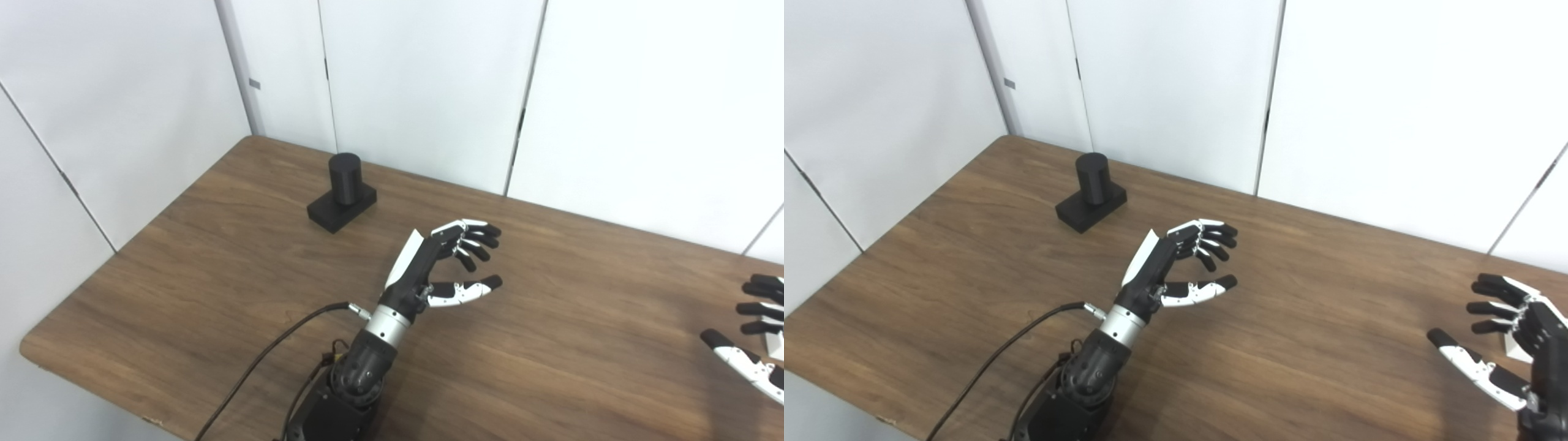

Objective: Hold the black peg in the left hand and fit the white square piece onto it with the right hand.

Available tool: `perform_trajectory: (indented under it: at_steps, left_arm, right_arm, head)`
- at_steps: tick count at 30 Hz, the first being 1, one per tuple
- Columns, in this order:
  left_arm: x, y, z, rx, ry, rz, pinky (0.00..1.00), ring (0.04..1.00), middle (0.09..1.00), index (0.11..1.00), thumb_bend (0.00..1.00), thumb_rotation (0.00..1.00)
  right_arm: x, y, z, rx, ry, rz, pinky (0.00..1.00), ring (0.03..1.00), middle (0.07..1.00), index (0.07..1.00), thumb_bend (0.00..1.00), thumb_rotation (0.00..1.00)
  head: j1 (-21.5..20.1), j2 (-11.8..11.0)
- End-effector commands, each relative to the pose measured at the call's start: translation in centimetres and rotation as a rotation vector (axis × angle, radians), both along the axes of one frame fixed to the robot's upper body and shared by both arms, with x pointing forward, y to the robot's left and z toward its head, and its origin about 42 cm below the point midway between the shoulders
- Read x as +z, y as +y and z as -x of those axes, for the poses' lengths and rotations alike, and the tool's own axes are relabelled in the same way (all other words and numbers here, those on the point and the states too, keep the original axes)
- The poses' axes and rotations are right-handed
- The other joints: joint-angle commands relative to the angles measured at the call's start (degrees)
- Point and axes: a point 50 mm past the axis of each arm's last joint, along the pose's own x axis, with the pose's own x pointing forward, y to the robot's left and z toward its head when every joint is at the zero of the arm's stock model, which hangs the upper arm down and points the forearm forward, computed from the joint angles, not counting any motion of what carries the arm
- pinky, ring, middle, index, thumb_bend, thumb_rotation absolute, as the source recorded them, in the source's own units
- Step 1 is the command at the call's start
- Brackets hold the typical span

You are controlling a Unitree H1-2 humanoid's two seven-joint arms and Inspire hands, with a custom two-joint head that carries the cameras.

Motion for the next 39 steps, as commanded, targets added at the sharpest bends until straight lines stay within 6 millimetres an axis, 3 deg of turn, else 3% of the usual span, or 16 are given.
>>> perform_trajectory:
  at_steps: [1,14,17,20,25,30,34,39]
  left_arm:
    - [3.2,0.6,-1.3,0.009,-0.123,-0.024,0.46,0.591,0.663,0.647,0.63,0.02]
    - [6.9,5.5,-2.4,0.106,-0.161,-0.134,0.53,0.646,0.695,0.656,0.69,0.0]
    - [7.5,6.5,-2.4,0.141,-0.148,-0.18,0.58,0.728,0.76,0.702,0.73,0.0]
    - [8.1,7.7,-2.6,0.197,-0.154,-0.225,0.69,0.839,0.852,0.784,0.76,0.07]
    - [9.4,9.5,-3.1,0.281,-0.161,-0.274,0.75,0.879,0.892,0.841,0.74,0.08]
    - [10.3,11.4,-3.9,0.378,-0.136,-0.368,0.9,0.972,0.979,0.877,0.75,0.15]
    - [10.3,12.7,-4.3,0.435,-0.127,-0.418,0.94,0.999,0.999,0.905,0.79,0.22]
    - [10.3,14.0,-4.4,0.487,-0.09,-0.431,0.94,1.0,1.0,0.921,0.83,0.23]
  right_arm:
    - [1.8,0.2,-0.3,0.008,-0.067,0.007,0.46,0.584,0.669,0.668,0.57,0.0]
    - [2.4,0.6,-0.2,0.006,-0.057,0.018,0.45,0.577,0.667,0.677,0.55,0.0]
    - [2.5,0.7,-0.2,0.008,-0.058,0.018,0.46,0.578,0.665,0.671,0.56,0.0]
    - [2.6,0.7,-0.2,0.006,-0.051,0.013,0.45,0.574,0.664,0.666,0.56,0.0]
    - [2.7,0.7,0.0,-0.001,-0.045,0.012,0.47,0.583,0.669,0.671,0.56,0.0]
    - [2.9,0.8,0.0,0.001,-0.051,0.017,0.46,0.579,0.668,0.675,0.56,0.0]
    - [2.9,0.9,0.0,-0.001,-0.057,0.017,0.45,0.574,0.661,0.666,0.57,0.0]
    - [3.1,1.0,0.1,0.004,-0.056,0.015,0.45,0.578,0.663,0.662,0.57,0.0]
  head:
    - [0.02,0.06]
    - [-0.13,-0.15]
    - [-0.13,-0.15]
    - [-0.13,-0.15]
    - [-0.49,-0.5]
    - [-0.78,-0.8]
    - [-0.54,-1.08]
    - [-0.59,-1.17]
